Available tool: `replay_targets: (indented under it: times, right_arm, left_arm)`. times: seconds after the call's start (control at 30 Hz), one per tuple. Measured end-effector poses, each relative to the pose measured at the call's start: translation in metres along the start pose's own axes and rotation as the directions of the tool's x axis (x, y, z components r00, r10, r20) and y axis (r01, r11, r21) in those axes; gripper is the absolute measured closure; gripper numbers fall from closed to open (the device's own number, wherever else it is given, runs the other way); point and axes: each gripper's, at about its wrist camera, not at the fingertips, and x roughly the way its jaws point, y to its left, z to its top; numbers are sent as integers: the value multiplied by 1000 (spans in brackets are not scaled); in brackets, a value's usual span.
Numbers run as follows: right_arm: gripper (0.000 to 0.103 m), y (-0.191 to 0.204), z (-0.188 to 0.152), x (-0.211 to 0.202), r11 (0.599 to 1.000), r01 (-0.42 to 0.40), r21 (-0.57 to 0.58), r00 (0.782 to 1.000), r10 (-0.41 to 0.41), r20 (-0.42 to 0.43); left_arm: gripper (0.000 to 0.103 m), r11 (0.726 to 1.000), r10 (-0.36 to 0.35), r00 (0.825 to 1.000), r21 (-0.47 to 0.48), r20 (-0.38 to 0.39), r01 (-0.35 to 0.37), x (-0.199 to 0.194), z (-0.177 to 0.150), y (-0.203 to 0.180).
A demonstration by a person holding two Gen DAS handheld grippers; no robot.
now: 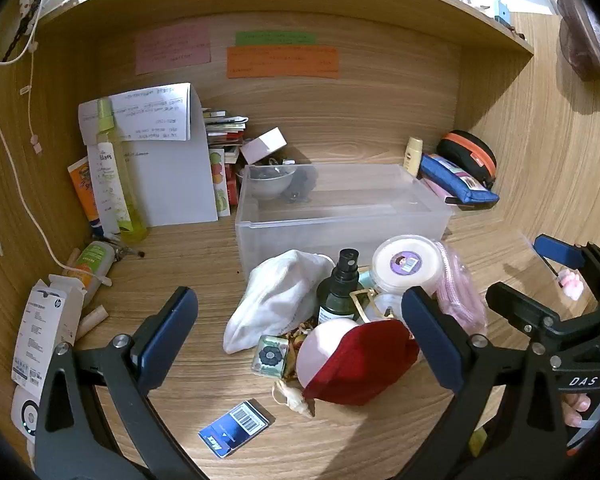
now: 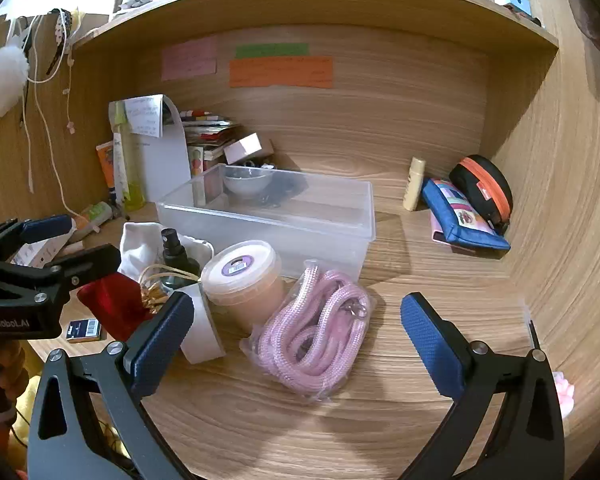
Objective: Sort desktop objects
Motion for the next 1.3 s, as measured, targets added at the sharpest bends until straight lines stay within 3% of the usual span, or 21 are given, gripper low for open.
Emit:
replay_targets:
  times: [1.3]
  right_arm:
    - [0, 2, -1, 1, 1000, 1, -6, 1000, -1, 5]
  left_arm:
    - [0, 1000, -18, 1000, -18, -3, 18, 1, 3, 0]
